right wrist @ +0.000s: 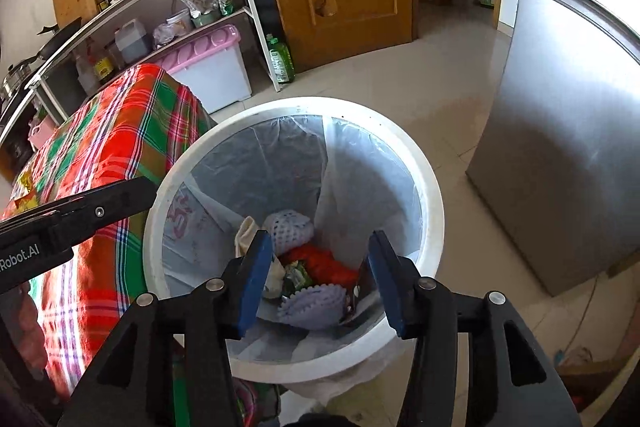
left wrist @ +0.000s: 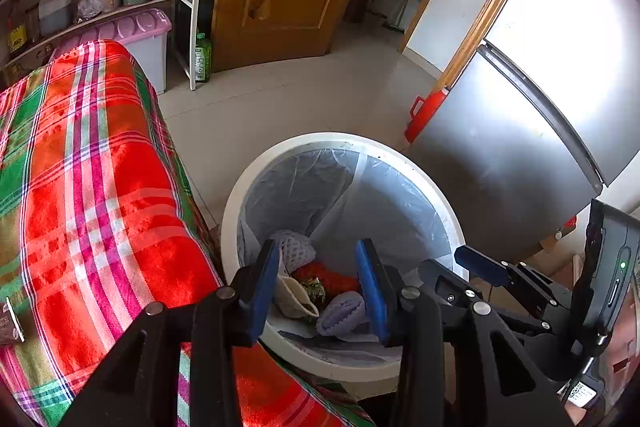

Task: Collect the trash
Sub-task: 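Open both tools to drop the paper bag and wrapper into the bin, then move both tools back over the remaining trash on the table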

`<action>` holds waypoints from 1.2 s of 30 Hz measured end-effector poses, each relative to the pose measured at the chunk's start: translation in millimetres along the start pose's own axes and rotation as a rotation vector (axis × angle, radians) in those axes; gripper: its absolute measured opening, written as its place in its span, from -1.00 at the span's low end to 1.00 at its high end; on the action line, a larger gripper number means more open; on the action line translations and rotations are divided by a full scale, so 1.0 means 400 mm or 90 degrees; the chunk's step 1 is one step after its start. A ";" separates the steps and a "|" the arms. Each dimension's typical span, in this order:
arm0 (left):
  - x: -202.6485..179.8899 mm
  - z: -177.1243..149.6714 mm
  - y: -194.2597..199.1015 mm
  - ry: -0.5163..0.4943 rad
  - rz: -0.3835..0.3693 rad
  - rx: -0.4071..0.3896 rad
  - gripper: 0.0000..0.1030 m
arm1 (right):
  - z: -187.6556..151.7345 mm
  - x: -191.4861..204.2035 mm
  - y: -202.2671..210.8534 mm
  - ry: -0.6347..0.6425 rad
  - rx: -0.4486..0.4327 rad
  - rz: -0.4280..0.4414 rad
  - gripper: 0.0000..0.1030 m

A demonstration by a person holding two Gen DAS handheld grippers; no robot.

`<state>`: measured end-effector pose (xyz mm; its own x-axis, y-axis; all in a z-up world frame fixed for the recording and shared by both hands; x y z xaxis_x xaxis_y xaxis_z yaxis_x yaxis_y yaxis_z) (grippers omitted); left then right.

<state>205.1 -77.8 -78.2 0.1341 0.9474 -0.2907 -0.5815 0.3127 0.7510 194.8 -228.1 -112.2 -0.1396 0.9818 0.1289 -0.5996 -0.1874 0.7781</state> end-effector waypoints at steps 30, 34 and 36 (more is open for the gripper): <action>0.404 -0.110 0.454 0.100 0.189 -0.180 0.48 | -0.001 0.416 0.126 0.116 -0.070 0.143 0.01; 0.497 -0.145 0.507 0.138 0.209 -0.186 0.48 | -0.009 0.488 0.122 0.140 -0.067 0.164 0.02; 0.530 -0.158 0.531 0.138 0.231 -0.194 0.49 | -0.013 0.519 0.119 0.150 -0.064 0.172 0.02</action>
Point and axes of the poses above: each gripper's, at about its wrist camera, not at the fingertips, and y roughly against the way its jaws point, x to its left, z to its top, the point moved 6 cm from there along -y, roughly the way its jaws point, and after that the axes turned 1 degree about -x, right-handed, at the moved point
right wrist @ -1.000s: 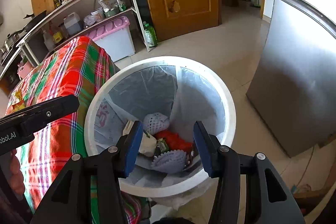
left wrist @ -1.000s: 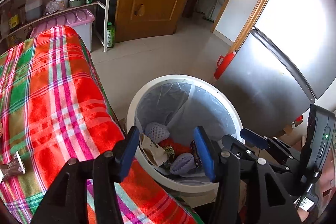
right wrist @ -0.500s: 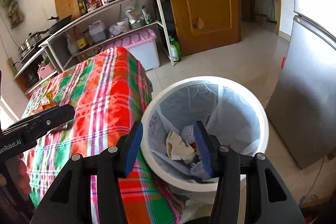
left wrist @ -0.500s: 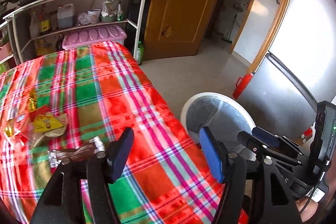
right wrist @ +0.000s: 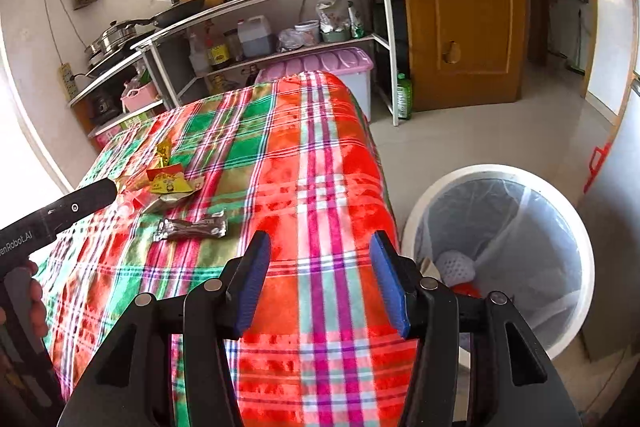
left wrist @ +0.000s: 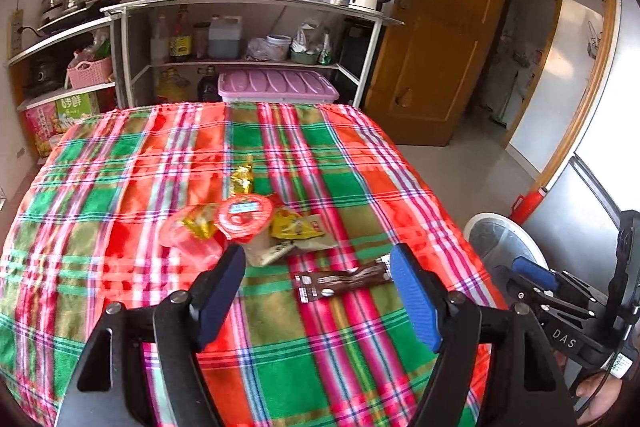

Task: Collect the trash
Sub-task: 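Move both tools back over the remaining trash on the table, then grasp the clear plastic cup with the left tool while the right tool grasps a brown wrapper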

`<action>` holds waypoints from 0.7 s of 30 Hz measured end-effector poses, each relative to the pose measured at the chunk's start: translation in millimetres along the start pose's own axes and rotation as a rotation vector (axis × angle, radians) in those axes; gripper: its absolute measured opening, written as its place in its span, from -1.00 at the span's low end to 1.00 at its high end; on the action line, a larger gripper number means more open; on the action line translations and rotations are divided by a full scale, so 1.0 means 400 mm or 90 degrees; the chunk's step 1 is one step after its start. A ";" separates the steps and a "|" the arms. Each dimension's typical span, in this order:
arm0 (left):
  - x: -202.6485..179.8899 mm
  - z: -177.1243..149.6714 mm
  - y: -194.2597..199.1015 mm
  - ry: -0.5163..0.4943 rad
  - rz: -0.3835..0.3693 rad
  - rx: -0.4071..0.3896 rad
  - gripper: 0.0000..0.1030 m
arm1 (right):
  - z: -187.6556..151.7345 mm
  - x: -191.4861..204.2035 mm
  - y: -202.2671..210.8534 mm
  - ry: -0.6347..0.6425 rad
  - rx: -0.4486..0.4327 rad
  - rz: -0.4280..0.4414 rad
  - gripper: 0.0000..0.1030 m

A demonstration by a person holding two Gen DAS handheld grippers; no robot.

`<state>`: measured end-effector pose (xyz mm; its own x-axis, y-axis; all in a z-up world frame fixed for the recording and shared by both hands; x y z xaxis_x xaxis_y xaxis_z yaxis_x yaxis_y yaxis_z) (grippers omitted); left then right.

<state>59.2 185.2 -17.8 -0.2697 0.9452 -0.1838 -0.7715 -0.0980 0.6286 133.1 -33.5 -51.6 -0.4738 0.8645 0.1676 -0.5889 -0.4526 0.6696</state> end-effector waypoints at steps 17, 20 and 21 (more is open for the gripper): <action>0.264 -0.024 0.003 0.065 0.037 0.027 0.57 | -0.006 0.270 -0.151 0.174 0.069 0.104 0.07; 0.276 -0.031 -0.016 0.061 0.024 0.040 0.61 | -0.016 0.296 -0.178 0.206 0.086 0.108 0.07; 0.277 -0.033 -0.024 0.058 0.022 0.046 0.63 | -0.020 0.302 -0.187 0.214 0.092 0.106 0.07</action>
Point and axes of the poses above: each gripper's, at about its wrist camera, not at the fingertips, and y roughly against the way its jaws point, x to its left, z to its top, the point moved 6 cm from there along -y, roughly the way its jaws point, and after that the axes turned 1 degree about -x, right-handed, at the moved point
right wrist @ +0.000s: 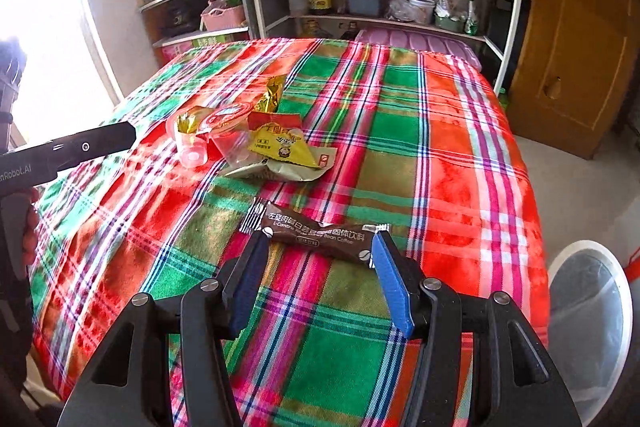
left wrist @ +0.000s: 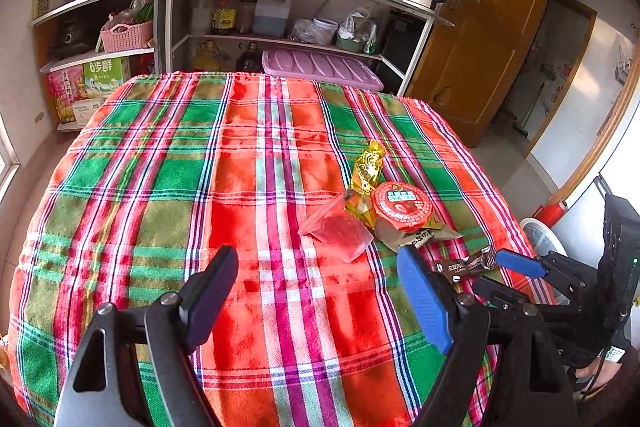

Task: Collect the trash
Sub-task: 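Grasp the clear plastic cup with the left tool while the right tool grasps a brown wrapper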

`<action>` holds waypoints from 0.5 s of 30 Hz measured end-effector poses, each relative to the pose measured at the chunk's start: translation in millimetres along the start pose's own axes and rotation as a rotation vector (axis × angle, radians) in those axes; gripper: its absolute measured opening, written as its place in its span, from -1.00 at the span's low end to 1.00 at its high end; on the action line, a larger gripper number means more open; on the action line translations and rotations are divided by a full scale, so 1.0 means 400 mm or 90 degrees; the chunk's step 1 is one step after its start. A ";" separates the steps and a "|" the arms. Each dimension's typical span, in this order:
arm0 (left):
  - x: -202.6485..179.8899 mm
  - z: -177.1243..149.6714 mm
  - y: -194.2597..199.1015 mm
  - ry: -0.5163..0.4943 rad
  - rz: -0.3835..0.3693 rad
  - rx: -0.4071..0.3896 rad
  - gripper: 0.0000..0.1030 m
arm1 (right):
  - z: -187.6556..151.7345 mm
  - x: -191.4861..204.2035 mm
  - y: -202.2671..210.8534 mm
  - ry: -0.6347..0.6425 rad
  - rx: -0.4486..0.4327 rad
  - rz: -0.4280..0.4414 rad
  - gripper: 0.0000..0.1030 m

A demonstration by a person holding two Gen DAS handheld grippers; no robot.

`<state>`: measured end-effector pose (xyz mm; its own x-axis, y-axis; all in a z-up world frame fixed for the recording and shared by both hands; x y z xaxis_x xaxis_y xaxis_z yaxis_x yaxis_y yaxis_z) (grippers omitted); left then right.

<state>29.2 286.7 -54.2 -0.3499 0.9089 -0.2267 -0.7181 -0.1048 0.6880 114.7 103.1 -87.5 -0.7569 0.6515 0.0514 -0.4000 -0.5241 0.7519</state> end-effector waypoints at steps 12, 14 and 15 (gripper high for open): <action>-0.034 0.015 -0.092 -0.005 -0.028 0.043 0.72 | 0.009 0.031 -0.062 0.089 0.028 -0.025 0.07; -0.030 0.016 -0.111 0.010 -0.022 0.055 0.72 | 0.012 0.034 -0.064 0.102 0.029 -0.026 0.07; -0.026 0.016 -0.119 0.015 -0.010 0.059 0.72 | 0.012 0.034 -0.069 0.107 0.033 -0.032 0.07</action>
Point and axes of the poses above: each gripper's, at about its wrist camera, not at the fingertips, and y roughly against the way its jaws point, x to its left, z to its top, the point moved 6 cm from there along -y, roughly the way its jaws point, and after that the axes turned 1 degree about -x, right-handed, at the moved point
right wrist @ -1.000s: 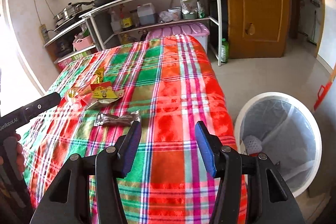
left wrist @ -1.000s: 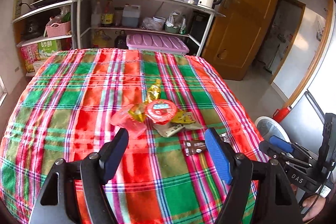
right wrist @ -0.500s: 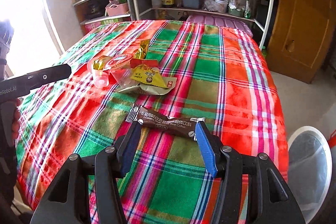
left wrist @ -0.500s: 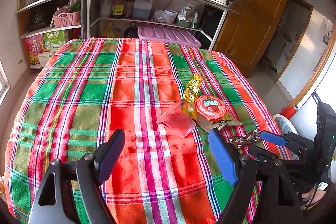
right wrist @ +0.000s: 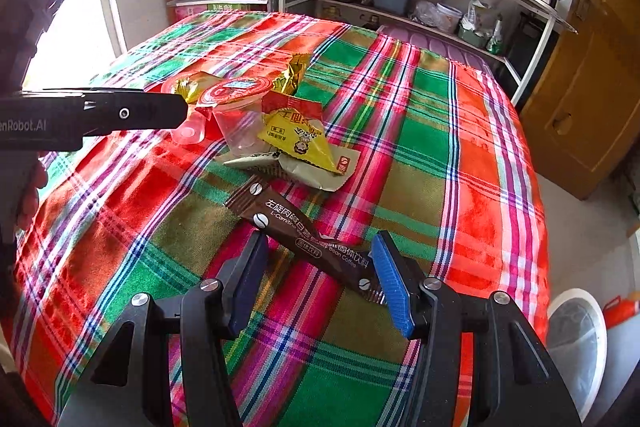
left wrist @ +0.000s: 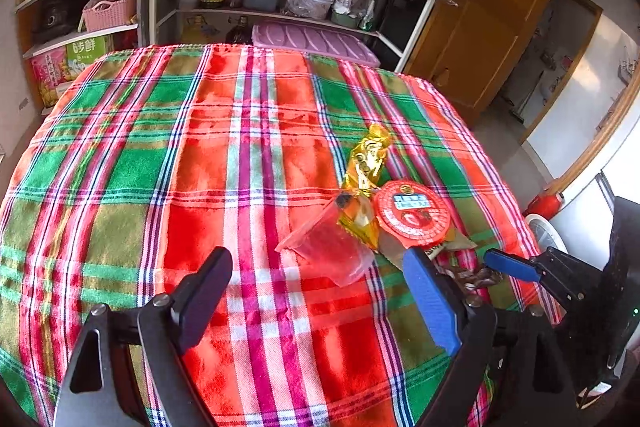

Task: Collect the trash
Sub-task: 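Grasp the clear plastic cup with the left tool while the right tool grasps a brown wrapper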

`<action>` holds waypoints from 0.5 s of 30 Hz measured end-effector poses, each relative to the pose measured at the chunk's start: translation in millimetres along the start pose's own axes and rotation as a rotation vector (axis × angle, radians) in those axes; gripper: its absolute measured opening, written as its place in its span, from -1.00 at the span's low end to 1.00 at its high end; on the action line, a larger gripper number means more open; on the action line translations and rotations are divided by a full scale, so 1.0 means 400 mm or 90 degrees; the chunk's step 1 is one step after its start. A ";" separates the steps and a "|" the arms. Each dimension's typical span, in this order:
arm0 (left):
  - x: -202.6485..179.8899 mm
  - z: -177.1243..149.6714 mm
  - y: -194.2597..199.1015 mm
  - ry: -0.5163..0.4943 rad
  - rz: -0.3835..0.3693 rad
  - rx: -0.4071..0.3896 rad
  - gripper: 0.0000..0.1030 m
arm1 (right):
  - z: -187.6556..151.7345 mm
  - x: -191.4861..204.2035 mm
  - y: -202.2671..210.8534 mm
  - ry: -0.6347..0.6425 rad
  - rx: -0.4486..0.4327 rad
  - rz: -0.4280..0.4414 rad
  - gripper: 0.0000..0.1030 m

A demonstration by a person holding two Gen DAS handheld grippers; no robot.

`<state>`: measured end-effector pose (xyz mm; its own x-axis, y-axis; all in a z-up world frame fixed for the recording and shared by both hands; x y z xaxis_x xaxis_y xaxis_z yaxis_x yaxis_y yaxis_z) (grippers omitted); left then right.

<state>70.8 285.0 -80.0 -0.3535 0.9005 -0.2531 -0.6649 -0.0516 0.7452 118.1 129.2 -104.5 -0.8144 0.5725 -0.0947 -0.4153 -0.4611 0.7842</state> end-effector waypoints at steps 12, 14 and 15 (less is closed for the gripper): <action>0.030 0.001 -0.029 0.019 0.052 -0.008 0.72 | 0.020 -0.021 -0.016 -0.035 -0.002 0.005 0.07; 0.034 0.002 -0.031 0.025 0.049 -0.010 0.71 | 0.019 -0.020 -0.016 -0.040 -0.003 0.008 0.06; 0.035 0.003 -0.030 0.030 0.049 -0.012 0.70 | 0.019 -0.019 -0.016 -0.041 -0.003 0.011 0.04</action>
<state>74.7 299.0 -91.7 -0.4335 0.8727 -0.2246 -0.6473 -0.1281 0.7514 130.1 132.8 -104.2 -0.7935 0.6072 -0.0415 -0.4041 -0.4746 0.7819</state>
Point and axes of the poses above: each gripper's, at about its wrist camera, not at the fingertips, and y roughly against the way its jaws point, x to its left, z to its top, the point moved 6 cm from there along -y, roughly the way its jaws point, and after that the axes turned 1 degree about -x, right-handed, at the moved point
